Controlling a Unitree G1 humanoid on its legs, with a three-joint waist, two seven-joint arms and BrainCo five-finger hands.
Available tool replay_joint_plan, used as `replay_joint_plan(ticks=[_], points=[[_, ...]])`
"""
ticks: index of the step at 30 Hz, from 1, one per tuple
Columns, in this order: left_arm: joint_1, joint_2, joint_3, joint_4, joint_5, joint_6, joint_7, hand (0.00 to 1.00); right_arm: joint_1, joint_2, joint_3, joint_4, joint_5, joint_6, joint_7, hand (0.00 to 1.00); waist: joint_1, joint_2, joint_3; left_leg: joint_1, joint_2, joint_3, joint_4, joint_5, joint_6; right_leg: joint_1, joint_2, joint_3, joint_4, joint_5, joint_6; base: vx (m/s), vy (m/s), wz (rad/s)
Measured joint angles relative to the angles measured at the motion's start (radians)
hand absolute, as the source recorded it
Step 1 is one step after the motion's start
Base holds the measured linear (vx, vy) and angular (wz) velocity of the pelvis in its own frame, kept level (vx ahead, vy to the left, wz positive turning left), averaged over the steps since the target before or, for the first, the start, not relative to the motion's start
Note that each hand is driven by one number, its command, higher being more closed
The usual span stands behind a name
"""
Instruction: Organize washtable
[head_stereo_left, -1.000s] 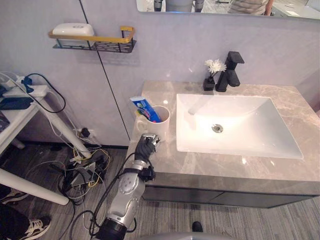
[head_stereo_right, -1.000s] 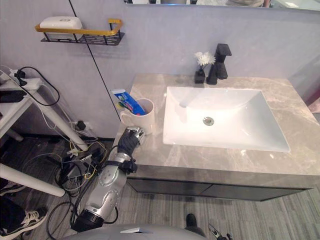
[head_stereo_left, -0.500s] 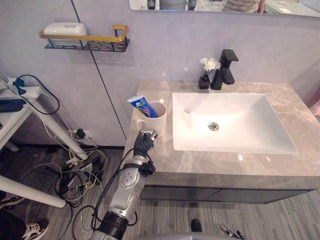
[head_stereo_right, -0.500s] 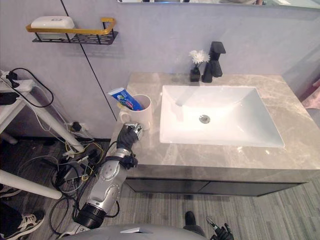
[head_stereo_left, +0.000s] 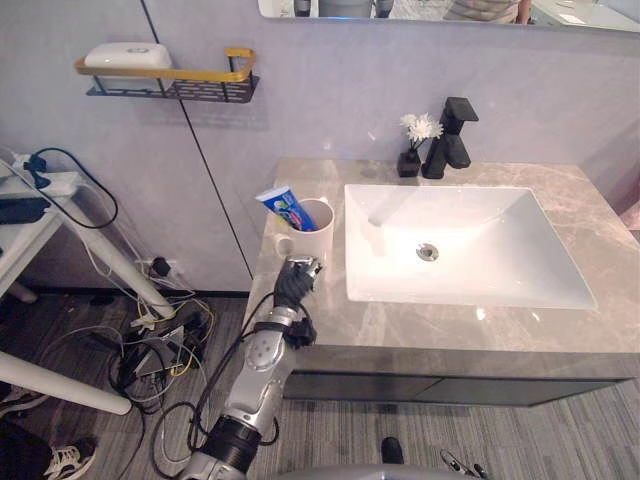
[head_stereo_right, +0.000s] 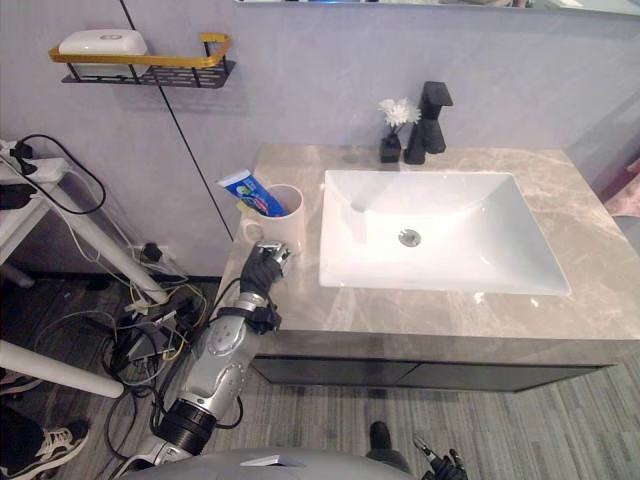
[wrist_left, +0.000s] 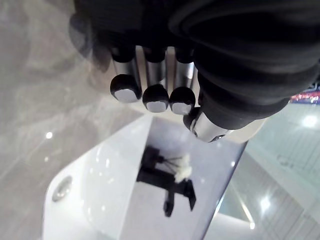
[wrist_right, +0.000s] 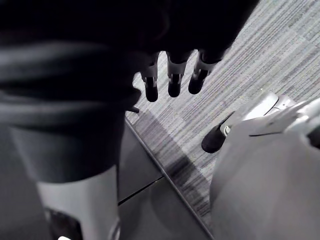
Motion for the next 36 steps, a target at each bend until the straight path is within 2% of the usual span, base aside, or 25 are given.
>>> replay_joint_plan(ticks=[7, 18, 25, 36], points=[[0.0, -0.003, -0.065, -0.001, -0.017, 0.005, -0.034, 1.0, -0.01, -0.001, -0.004, 0.036, 0.001, -0.002, 0.0, 0.0, -0.001, 0.002, 0.002, 0.001, 0.0, 0.0, 0.0, 0.0, 0.0, 0.002, 0.0, 0.0, 0.0, 0.0, 0.0, 0.0, 0.0, 0.0], [-0.022, -0.002, -0.078, 0.019, -0.017, 0.006, -0.022, 1.0, -0.031, -0.007, -0.04, 0.086, 0.001, 0.0, 0.0, 0.0, -0.001, 0.003, 0.002, 0.004, 0.0, 0.002, -0.001, 0.0, 0.0, 0.003, 0.0, 0.001, 0.0, 0.0, 0.0, 0.0, 0.0, 0.0], [-0.037, -0.003, -0.01, 0.031, -0.016, 0.007, 0.024, 1.0, -0.032, -0.01, -0.044, 0.087, 0.0, 0.0, 0.001, 0.0, -0.003, 0.009, 0.006, 0.026, 0.002, 0.027, -0.015, 0.0, -0.001, 0.002, 0.007, 0.027, 0.0, 0.0, 0.0, 0.0, 0.002, -0.1], [-0.071, -0.004, 0.067, 0.039, -0.015, 0.007, 0.056, 1.0, -0.045, -0.009, -0.083, 0.117, 0.0, 0.001, 0.003, 0.0, -0.015, 0.014, 0.023, 0.028, 0.003, 0.028, -0.015, -0.001, -0.001, 0.002, 0.009, 0.028, 0.0, 0.0, 0.0, 0.0, 0.0, -0.01]])
